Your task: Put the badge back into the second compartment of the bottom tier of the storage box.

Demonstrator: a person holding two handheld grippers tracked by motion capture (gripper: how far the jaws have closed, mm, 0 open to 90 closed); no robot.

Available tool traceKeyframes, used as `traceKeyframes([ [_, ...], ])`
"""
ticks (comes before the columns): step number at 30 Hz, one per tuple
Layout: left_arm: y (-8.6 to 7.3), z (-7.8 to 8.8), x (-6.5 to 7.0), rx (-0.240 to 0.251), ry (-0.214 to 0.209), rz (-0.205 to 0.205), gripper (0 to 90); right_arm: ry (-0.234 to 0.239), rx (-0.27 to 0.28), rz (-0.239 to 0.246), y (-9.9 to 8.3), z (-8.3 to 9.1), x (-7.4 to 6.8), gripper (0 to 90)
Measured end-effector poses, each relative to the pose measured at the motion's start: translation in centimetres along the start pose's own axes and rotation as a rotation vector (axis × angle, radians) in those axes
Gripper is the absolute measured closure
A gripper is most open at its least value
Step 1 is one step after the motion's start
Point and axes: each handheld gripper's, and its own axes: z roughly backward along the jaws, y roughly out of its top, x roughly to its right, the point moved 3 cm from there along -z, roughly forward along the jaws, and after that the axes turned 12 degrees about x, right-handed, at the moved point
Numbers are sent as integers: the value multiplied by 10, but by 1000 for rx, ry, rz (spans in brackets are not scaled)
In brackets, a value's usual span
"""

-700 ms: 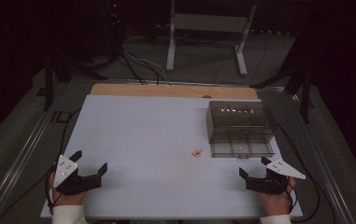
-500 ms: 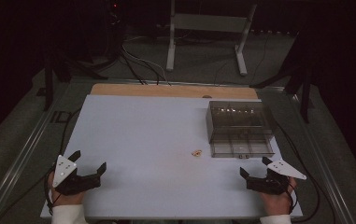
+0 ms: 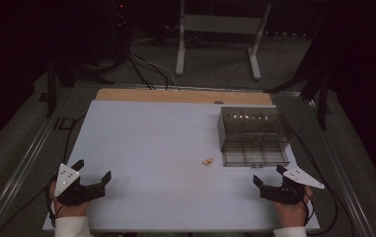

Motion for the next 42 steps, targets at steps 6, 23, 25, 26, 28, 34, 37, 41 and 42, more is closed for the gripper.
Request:
traceKeyframes([
  [6, -2, 0, -1, -3, 10, 3, 3, -4, -4, 30, 11, -1, -4, 0],
  [23, -5, -2, -1, -7, 22, 8, 4, 14, -21, 27, 34, -14, -9, 0],
  [25, -5, -2, -1, -7, 23, 10, 4, 19, -24, 24, 35, -17, -11, 0],
  [26, -5, -2, -1, -7, 24, 11, 3, 23, -24, 21, 36, -19, -12, 0],
  [28, -5, -2, -1, -11, 23, 13, 4, 29, -26, 19, 37, -22, -14, 0],
  [34, -5, -3, 0, -15, 21, 13, 7, 55, -37, 2, 43, -31, -22, 0],
  [37, -5, -3, 0, -14, 23, 13, 7, 70, -38, 4, 47, -35, -26, 0],
  [41, -6, -3, 0, -20, 19, 15, 7, 87, -46, 13, 49, -43, -33, 0],
  [42, -6, -4, 0, -20, 18, 14, 7, 91, -49, 16, 50, -45, -34, 0],
])
